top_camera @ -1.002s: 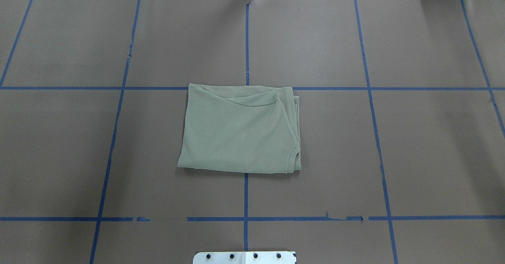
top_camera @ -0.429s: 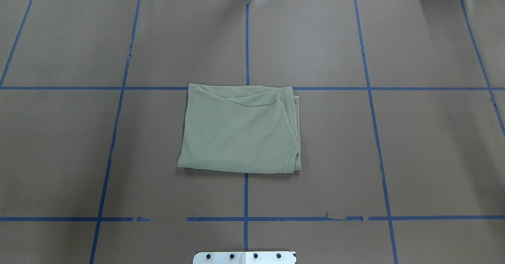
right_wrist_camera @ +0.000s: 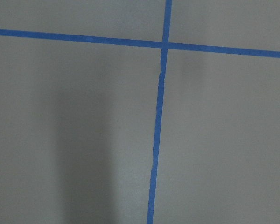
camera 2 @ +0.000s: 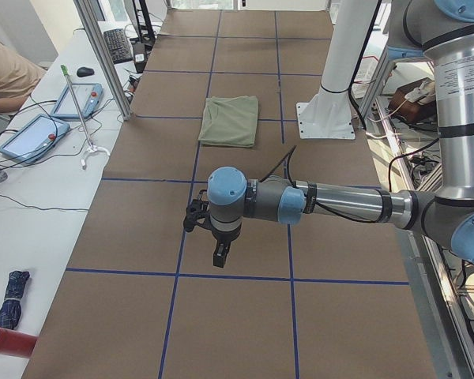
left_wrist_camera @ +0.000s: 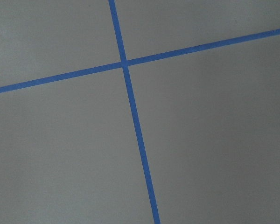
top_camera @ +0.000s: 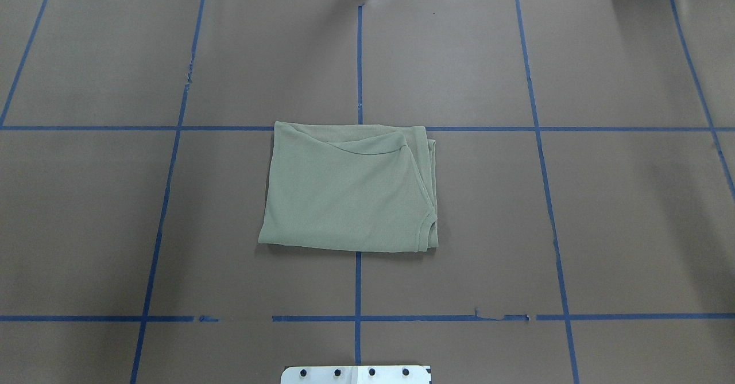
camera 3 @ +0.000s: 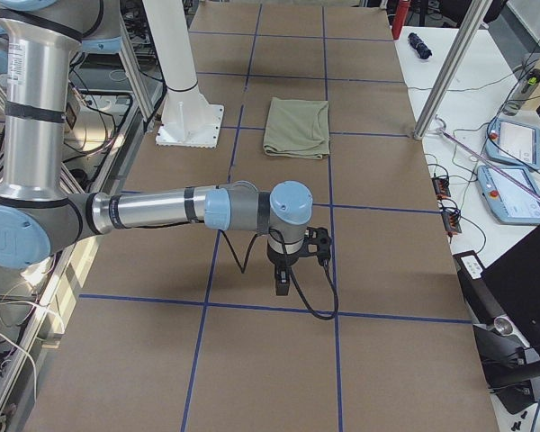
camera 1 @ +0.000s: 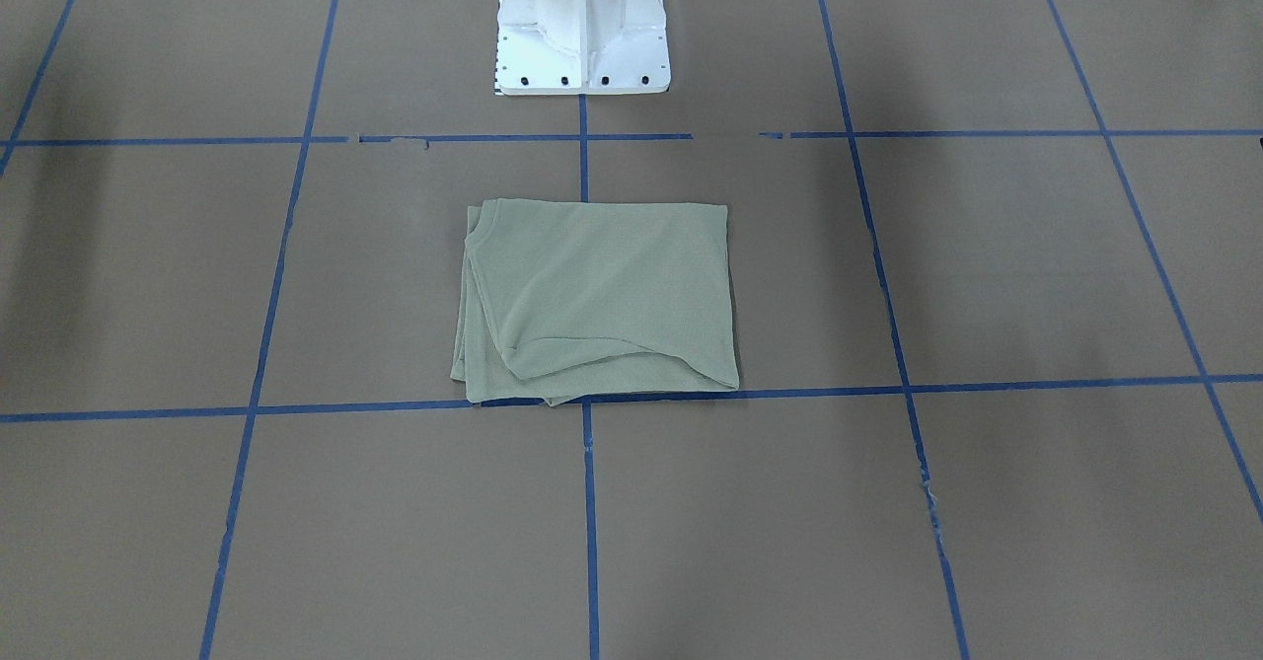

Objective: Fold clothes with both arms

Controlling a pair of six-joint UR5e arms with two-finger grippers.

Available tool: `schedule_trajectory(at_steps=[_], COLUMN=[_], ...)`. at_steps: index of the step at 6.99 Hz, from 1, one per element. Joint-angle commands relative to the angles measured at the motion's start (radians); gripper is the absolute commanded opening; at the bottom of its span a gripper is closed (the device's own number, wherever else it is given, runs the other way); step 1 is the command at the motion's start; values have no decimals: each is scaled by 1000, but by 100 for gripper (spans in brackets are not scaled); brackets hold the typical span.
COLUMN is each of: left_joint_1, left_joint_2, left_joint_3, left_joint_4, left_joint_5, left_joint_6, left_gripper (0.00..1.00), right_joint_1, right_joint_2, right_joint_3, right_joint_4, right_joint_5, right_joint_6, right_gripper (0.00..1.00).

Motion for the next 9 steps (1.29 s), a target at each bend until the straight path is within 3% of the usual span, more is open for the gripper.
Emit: schedule_trajectory(at_steps=[1, 9], left_joint_1=[0, -1], left_joint_2=[1, 4], left_joint_3=[-3, -4], left_joint_4=[1, 4], left_joint_5=[0, -1], left_joint_6=[-3, -3], left_gripper=[100, 100], right_joint_1=[0, 0], right_joint_2=[-11, -32], right_joint_3=[-1, 53], right_joint_4=[0, -2], right_joint_5=[-2, 13], right_joint_6=[-1, 2], right_gripper=[100, 100])
